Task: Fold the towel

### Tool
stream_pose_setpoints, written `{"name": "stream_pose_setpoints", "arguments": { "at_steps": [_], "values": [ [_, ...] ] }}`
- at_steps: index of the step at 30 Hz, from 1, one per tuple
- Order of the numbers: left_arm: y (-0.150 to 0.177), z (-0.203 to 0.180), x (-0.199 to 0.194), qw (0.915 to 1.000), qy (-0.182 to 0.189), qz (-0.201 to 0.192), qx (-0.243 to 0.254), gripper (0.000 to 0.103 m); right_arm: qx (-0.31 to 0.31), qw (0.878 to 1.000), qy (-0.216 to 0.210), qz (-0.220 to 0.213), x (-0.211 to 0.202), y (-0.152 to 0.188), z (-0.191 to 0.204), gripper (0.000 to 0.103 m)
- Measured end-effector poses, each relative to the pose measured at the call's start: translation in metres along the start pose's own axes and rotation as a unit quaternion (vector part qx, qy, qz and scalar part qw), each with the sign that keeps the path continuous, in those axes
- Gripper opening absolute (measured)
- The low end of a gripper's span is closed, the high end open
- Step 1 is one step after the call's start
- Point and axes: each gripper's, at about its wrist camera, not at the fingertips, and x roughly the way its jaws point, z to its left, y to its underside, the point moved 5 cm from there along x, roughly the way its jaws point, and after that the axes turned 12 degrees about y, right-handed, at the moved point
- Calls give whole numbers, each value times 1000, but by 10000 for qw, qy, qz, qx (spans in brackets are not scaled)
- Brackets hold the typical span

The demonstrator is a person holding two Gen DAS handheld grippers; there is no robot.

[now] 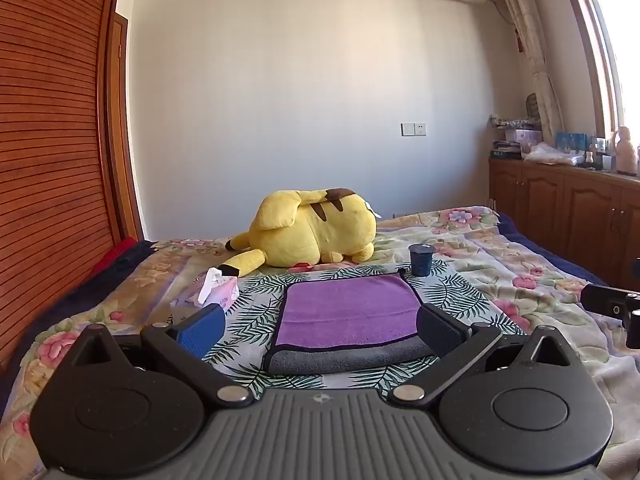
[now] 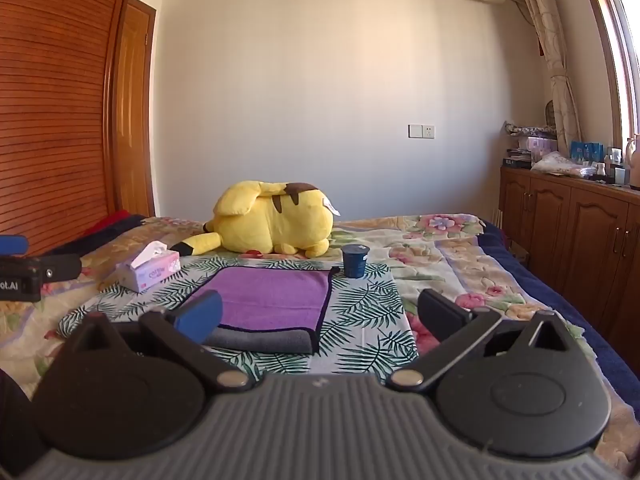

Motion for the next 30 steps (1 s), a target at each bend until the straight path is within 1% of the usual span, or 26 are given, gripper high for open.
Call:
{"name": "stream_pose_setpoints", "arguments": {
  "at_steps": [30],
  "values": [
    [-3,-1,-2,10000,-20,-25,61,87,-1,10000,19,7,0,1,-2,103]
  ]
}}
